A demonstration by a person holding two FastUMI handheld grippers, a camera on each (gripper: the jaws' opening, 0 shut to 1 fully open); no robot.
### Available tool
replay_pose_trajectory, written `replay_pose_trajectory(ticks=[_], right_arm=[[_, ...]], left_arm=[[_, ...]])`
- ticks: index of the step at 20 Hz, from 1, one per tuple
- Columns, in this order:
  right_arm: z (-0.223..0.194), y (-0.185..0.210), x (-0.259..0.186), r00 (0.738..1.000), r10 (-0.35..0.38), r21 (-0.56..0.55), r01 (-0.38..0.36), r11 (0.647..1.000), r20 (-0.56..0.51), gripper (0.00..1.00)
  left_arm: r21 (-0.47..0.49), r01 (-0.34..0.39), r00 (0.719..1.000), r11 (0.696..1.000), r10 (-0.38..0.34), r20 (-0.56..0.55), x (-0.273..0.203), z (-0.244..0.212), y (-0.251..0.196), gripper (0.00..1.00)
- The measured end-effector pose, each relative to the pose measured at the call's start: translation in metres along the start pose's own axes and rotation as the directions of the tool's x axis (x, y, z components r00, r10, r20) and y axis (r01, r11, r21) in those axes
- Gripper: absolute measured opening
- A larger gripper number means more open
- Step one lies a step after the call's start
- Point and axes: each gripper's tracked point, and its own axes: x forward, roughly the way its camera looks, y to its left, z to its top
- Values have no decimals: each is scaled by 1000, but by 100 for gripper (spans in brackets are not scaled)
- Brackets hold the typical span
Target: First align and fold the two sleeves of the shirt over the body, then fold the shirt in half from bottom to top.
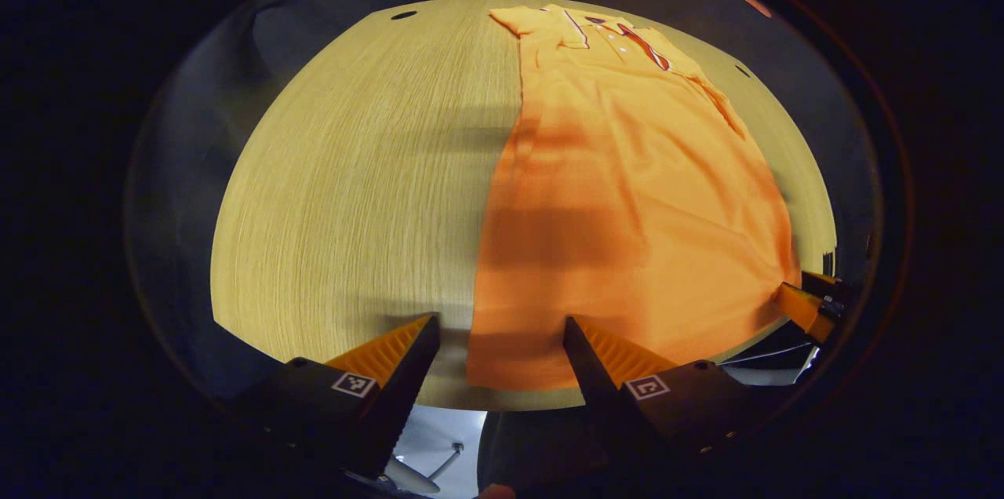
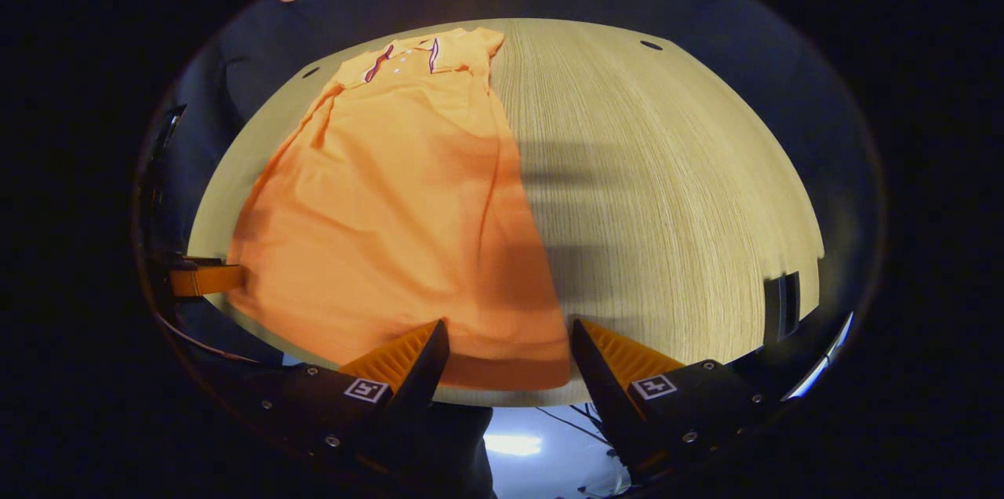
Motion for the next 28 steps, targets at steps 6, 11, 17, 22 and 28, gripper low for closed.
replay_pose_trajectory(ticks=[6,11,17,22,28], right_arm=[[-8,5,-3,998,2,8,-1,1000,-67,65],[-9,23,-8,985,154,132,-144,981,-74,19],[-3,43,-10,970,239,167,-228,959,-45,3],[39,46,-21,960,271,182,-280,942,73,3],[94,63,-34,912,355,212,-395,894,203,2]], left_arm=[[57,23,1000,998,-22,-11,0,-5,-17,86],[0,81,997,997,-81,-12,0,-7,-26,8],[-64,122,992,990,-122,17,-7,-1,-19,1],[-74,167,980,983,-157,124,-27,36,-21,1],[-95,199,962,975,-176,211,-48,84,-13,1]])
